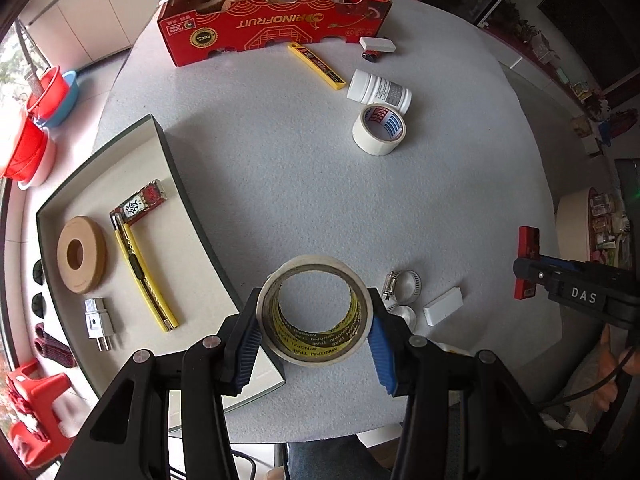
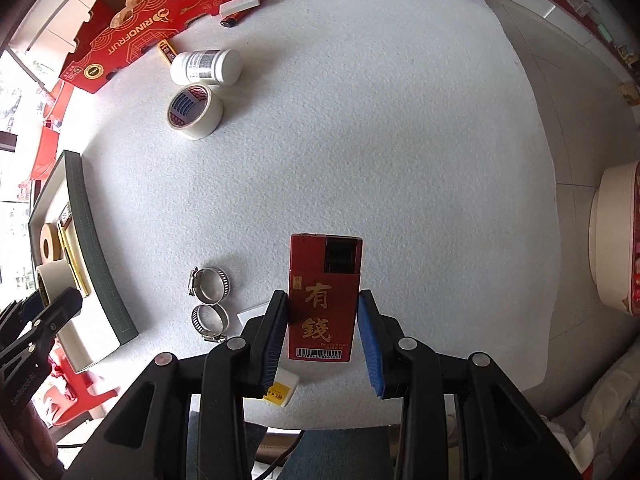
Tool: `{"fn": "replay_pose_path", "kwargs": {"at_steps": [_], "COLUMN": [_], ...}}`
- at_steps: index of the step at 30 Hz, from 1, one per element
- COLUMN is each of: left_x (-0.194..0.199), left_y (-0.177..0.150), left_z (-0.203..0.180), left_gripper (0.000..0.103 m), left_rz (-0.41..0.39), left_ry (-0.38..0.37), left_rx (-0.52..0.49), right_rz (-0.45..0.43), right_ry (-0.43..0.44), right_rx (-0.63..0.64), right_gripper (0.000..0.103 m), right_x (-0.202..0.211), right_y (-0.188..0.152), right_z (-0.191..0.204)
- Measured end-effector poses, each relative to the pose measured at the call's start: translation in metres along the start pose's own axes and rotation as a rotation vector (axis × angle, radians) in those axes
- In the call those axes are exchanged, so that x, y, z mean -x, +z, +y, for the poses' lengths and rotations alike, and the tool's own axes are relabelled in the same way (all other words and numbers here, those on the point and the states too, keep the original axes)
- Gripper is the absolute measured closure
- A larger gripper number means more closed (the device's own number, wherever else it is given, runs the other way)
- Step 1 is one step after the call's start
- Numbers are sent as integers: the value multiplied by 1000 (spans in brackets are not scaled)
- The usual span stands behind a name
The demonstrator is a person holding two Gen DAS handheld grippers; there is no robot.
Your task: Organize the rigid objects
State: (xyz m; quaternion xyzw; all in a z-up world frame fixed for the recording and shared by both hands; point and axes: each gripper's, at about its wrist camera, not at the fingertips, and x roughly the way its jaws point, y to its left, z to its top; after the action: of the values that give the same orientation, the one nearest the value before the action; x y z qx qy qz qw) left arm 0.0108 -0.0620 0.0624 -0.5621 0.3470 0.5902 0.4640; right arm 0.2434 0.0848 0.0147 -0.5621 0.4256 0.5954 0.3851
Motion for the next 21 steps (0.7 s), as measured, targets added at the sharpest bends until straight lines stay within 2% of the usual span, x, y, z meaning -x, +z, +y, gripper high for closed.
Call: {"fn": "replay_pose_path", "kwargs": {"at_steps": [3, 5, 11, 21], "left_x": [-5, -22, -27, -20], "left_y": [6, 16, 9, -25], "left_z": [18, 28, 61, 119], "left_gripper": [51, 51, 51, 51], "left_rz": [-23, -35, -67, -79], "left_ry": [6, 9, 20, 39], "left_rx": [46, 80, 186, 347], "right_rz": [-14, -22, -34, -43], "right_ry": [-10, -15, -26, -30], "right_rx": [44, 73, 164, 297], "right_gripper": [66, 66, 66, 66], "right_x": [5, 10, 6, 9], "right_y": [-1, 0, 5, 2], "right_z": [14, 24, 61, 114]}}
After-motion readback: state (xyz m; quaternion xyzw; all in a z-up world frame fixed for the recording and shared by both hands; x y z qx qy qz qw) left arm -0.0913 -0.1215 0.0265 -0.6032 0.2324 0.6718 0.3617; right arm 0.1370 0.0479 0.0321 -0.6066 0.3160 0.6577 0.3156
